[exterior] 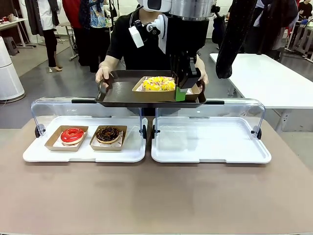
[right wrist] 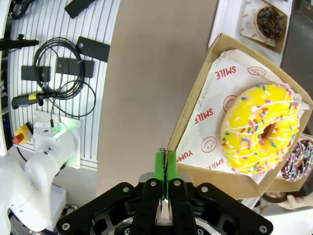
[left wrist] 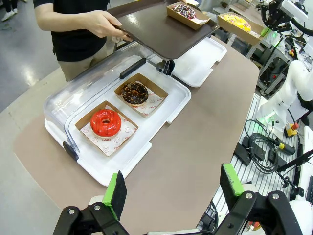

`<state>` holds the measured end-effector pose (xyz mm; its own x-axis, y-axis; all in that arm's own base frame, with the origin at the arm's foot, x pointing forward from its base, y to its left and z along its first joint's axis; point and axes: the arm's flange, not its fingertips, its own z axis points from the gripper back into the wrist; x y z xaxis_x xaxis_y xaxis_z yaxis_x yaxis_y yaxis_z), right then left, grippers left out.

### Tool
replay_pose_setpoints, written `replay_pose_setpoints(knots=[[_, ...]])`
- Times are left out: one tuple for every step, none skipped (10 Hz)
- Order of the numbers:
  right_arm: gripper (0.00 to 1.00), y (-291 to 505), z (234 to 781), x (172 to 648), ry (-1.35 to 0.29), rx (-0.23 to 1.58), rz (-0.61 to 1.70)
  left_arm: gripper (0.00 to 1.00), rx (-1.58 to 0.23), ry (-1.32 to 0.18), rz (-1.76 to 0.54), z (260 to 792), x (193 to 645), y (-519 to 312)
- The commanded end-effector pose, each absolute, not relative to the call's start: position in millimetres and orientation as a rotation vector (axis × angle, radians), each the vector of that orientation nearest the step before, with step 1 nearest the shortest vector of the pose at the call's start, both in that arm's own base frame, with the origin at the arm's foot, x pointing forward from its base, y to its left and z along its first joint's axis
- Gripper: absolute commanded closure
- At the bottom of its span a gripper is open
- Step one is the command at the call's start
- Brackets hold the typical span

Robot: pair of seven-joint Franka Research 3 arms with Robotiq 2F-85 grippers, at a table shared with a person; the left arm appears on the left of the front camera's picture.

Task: Provide the desired donut to the person.
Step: Place the picked Paper togo box onto the Handle tray extended by the person.

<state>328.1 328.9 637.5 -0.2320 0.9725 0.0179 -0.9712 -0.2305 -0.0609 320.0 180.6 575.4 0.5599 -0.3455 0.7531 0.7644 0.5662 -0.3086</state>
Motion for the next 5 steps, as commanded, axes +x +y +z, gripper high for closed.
replay_pose_setpoints(knots=[[1.00, 325.6, 634.7, 323.8, -0.063, -0.026, 1.801, 0.00, -0.696, -0.720, -0.730, 575.8, 319.2, 181.3], [1.00, 325.6, 634.7, 323.8, -0.063, -0.026, 1.801, 0.00, -0.696, -0.720, -0.730, 575.8, 319.2, 181.3], [1.00, 325.6, 634.7, 323.8, -0.063, -0.026, 1.801, 0.00, -0.696, -0.720, -0.730, 575.8, 319.2, 181.3], [1.00, 325.6, 634.7, 323.8, -0.063, -0.026, 1.801, 0.00, -0.696, -0.720, -0.730, 575.8, 319.2, 181.3], [1.00, 325.6, 634.7, 323.8, -0.063, -0.026, 1.801, 0.00, -0.696, -0.720, -0.730, 575.8, 319.2, 181.3]])
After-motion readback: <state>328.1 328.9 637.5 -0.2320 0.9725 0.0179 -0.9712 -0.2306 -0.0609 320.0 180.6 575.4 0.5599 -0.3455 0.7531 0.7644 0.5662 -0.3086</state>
